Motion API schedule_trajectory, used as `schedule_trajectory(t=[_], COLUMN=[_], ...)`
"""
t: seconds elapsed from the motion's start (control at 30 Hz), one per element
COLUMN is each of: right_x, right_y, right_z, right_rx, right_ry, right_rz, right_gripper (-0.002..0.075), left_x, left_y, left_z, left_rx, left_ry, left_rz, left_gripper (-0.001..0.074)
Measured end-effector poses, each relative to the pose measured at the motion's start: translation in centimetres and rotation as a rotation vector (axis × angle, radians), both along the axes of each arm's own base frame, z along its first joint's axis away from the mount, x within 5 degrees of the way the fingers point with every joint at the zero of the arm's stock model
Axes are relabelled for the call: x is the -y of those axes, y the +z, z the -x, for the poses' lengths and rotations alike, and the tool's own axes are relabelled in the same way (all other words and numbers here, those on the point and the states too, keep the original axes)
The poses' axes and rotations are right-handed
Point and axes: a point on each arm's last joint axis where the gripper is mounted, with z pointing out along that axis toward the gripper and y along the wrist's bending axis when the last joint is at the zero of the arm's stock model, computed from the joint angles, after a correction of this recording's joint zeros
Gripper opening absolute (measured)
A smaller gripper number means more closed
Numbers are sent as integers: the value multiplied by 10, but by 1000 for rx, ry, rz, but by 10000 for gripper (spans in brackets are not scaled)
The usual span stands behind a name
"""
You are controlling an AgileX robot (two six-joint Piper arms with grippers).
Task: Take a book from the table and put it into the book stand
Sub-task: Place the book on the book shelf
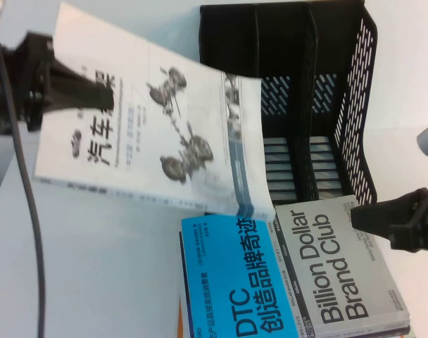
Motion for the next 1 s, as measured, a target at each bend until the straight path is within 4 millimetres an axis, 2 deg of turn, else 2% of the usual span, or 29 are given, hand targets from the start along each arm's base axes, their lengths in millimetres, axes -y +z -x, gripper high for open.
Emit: schedule_trajectory(t=[0.13,0.23,0.33,0.5,0.63,0.73,0.83,1.0], right_x=[0,1,3,15,29,40,46,51], right_y=[10,16,20,22,24,26,29,31], right_z=[9,17,25,41,58,68,77,84], right_rx=[27,24,-19,-134,-167,-181,-181,-185], right_ry=[31,39,11,-92,-168,-235,-272,-301], right_rz=[-14,-25,-27,37,157,228,266,287], right_gripper=[-3,-3,-3,-3,-3,-3,-3,-3], left_x=[2,11,30,81,117,147,164,179], left_y=[34,55,73,95,94,81,71,57], left_z=[-5,-10,-17,-30,-45,-59,-68,-78], left_rx=[53,94,135,185,176,152,145,146], left_ry=[6,-3,-28,-87,-98,-105,-79,-36], left_rz=[-18,-33,-28,-15,-59,-113,-189,-265], left_gripper=[120,120,120,120,120,120,120,120])
